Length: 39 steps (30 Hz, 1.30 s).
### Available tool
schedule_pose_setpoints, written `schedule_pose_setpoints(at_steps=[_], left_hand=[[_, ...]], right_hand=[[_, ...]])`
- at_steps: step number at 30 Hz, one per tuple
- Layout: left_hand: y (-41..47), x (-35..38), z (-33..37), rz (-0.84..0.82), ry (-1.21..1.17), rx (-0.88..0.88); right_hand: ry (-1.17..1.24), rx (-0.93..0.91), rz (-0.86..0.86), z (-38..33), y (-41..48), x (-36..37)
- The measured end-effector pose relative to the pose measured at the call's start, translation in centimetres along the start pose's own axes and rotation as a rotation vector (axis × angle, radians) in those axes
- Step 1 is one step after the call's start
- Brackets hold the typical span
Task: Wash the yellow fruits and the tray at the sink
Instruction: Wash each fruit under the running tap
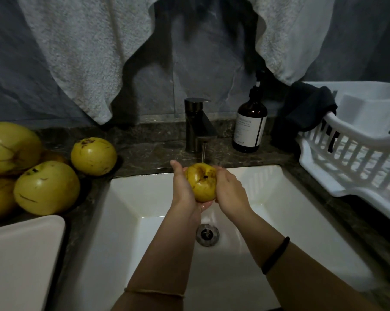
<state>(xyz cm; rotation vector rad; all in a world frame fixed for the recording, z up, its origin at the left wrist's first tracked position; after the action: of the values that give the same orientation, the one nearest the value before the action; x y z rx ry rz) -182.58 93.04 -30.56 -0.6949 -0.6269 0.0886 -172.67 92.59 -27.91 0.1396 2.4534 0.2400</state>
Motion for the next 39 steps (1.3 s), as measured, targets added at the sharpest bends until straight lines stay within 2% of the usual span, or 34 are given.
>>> schedule_pose_setpoints(at_steps=[9, 19, 30, 36, 39], left_hand=[[-0.37, 0.13, -0.15, -0.028, -0.009, -0.016], [-0.14, 0.34, -0.37, -0.06, 0.0, -0.037], [0.01, 0.09, -0.28, -0.024, -0.003, -0.034], [-0.3, 0.22, -0.41, -0.056, -0.023, -0.072], [-0.19, 0.4, -0.24, -0.055, 0.04, -0.025]], right_hand=[[0.183, 0.005, 0.0, -0.02, 0.19, 0.28], [0.209, 0.009, 0.02, -0.12, 0.16, 0.26], [0.232, 0.008, 0.014, -0.03, 0.34, 0.62], [0.086, -0.069, -0.019, -0.52, -0.19, 0.27], [0.046, -0.084, 0.009, -0.75, -0.17, 0.02]])
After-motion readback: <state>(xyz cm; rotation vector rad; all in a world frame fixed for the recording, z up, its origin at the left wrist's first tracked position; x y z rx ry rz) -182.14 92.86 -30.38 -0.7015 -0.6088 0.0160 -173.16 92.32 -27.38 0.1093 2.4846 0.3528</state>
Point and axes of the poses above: each hand's wrist, its own y-axis towards the middle knuckle, its own x-axis out of the palm, z = x × y, the point moved 7 cm from there along y, towards the middle knuckle, and after that the axes turned 15 degrees about -x, right-handed, at the moved point
